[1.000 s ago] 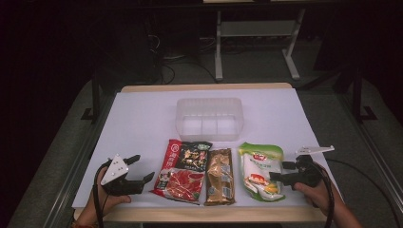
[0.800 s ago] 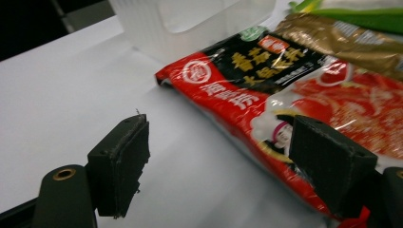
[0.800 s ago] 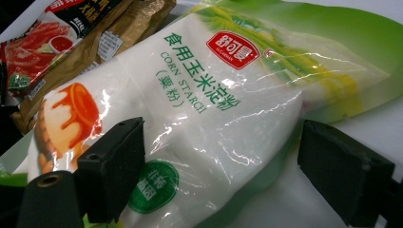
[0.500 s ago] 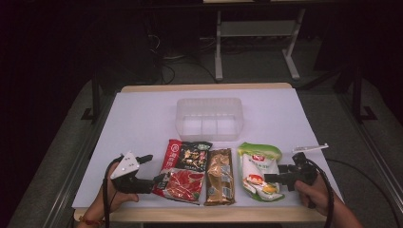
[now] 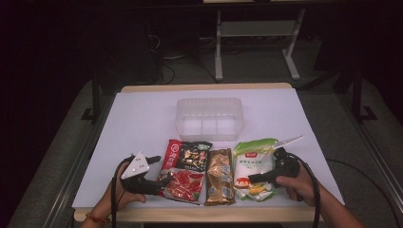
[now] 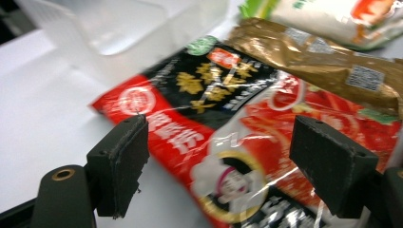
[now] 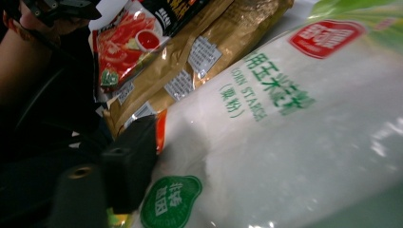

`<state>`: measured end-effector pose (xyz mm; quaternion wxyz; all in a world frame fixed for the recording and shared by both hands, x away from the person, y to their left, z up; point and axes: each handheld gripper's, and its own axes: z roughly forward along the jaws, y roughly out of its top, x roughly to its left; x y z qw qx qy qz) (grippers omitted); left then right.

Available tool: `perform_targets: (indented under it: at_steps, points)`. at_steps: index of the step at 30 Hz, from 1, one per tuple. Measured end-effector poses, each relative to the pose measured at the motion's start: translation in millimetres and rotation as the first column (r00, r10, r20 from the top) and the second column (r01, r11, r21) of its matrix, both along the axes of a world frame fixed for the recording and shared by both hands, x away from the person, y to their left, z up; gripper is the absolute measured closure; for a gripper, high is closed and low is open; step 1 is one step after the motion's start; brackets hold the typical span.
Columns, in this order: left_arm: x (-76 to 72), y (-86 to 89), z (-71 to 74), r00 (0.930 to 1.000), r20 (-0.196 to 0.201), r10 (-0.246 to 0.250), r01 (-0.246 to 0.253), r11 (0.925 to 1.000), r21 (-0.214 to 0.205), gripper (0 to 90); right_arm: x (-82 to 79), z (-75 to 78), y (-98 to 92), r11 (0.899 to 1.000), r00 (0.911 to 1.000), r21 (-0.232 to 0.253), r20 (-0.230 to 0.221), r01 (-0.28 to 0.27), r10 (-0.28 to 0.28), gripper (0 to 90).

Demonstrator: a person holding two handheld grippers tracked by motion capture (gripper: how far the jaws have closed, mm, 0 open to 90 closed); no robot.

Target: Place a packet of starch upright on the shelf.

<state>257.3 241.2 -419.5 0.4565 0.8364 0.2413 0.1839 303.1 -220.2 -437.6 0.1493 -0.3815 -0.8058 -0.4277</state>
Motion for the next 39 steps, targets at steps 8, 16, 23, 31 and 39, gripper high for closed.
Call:
perform_targets:
  at_steps: [8,16,23,31,39]
  points:
    - [1.8,23.5,-3.4,0.9976,-0.006,0.069,-0.069,0.9962,-0.053,20.7,-0.5,-2.8,-0.4,0.998,0.9985,0.05,0.043,0.032,-0.035,56.4]
    - [3.5,33.9,-9.9,0.9925,-0.014,0.121,-0.122,0.9913,-0.05,20.7,-9.3,6.4,0.2,0.999,0.9902,0.02,0.136,0.03,-0.032,71.1]
    - [2.4,45.2,-9.7,0.9832,-0.012,0.182,-0.183,0.9788,-0.092,20.6,-22.8,21.9,-5.5,0.999,0.9657,-0.007,0.257,0.041,-0.037,76.2]
    - [1.7,48.4,-11.4,0.9732,0.028,0.228,-0.227,0.973,-0.042,20.6,-29.7,31.7,-14.5,0.996,0.9326,-0.026,0.353,0.088,-0.073,78.1]
    - [8.9,65.9,-19.2,0.9542,0.046,0.296,-0.296,0.9552,-0.002,20.6,-35.0,38.4,-12.9,0.989,0.8835,-0.059,0.459,0.136,-0.094,79.0]
